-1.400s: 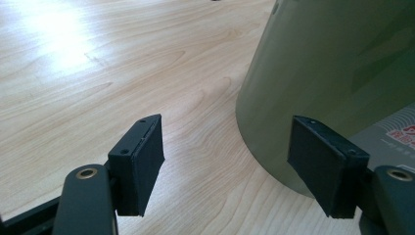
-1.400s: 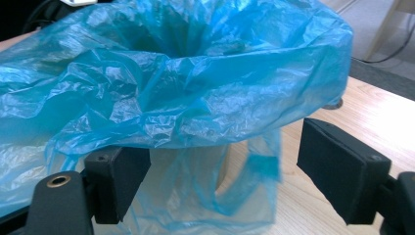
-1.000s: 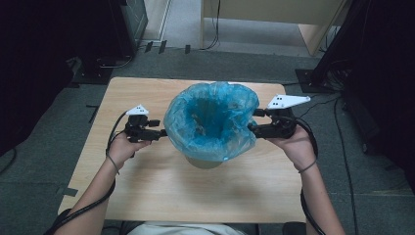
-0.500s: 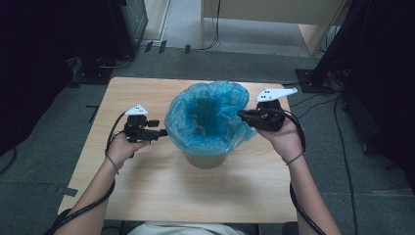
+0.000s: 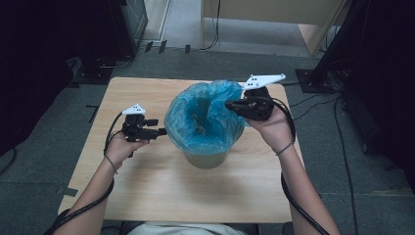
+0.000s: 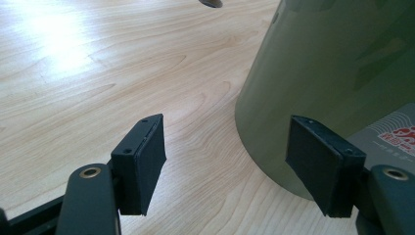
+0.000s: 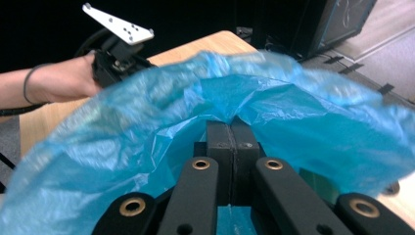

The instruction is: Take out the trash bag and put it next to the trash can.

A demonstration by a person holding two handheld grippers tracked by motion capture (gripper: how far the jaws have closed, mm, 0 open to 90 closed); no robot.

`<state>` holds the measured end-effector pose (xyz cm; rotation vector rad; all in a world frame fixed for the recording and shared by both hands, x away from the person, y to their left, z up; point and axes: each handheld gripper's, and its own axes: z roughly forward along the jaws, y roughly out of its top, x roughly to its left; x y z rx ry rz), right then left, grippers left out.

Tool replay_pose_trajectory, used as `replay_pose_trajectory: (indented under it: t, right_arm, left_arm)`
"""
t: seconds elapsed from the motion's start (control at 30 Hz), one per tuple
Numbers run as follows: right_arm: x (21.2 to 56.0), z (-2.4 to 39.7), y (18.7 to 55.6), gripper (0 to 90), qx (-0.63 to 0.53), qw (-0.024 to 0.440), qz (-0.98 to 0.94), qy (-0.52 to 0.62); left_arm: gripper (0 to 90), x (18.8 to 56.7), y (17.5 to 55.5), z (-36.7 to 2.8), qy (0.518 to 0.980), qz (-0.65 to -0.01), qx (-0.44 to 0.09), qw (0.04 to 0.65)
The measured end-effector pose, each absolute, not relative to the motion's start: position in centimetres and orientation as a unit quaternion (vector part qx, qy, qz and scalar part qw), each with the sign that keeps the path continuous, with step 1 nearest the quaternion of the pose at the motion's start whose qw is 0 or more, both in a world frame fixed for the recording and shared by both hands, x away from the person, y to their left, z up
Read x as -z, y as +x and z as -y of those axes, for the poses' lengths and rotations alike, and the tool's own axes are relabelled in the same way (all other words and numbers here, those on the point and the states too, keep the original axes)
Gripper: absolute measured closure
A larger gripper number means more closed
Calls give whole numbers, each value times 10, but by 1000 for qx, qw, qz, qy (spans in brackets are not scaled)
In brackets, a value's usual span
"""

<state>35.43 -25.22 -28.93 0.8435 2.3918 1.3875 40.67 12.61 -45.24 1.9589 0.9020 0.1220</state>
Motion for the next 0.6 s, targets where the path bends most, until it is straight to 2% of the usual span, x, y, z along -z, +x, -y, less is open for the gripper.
replay_pose_trajectory:
  t: [0.17,0.6]
  right_arm:
    - [276,233,361,900,-488,120,-820,272]
    - [269,200,379,900,-503,98,-818,261]
  left_arm:
    - [304,452,407,-128,798,-370,-50,473]
    - [304,451,408,-133,794,-376,-51,475]
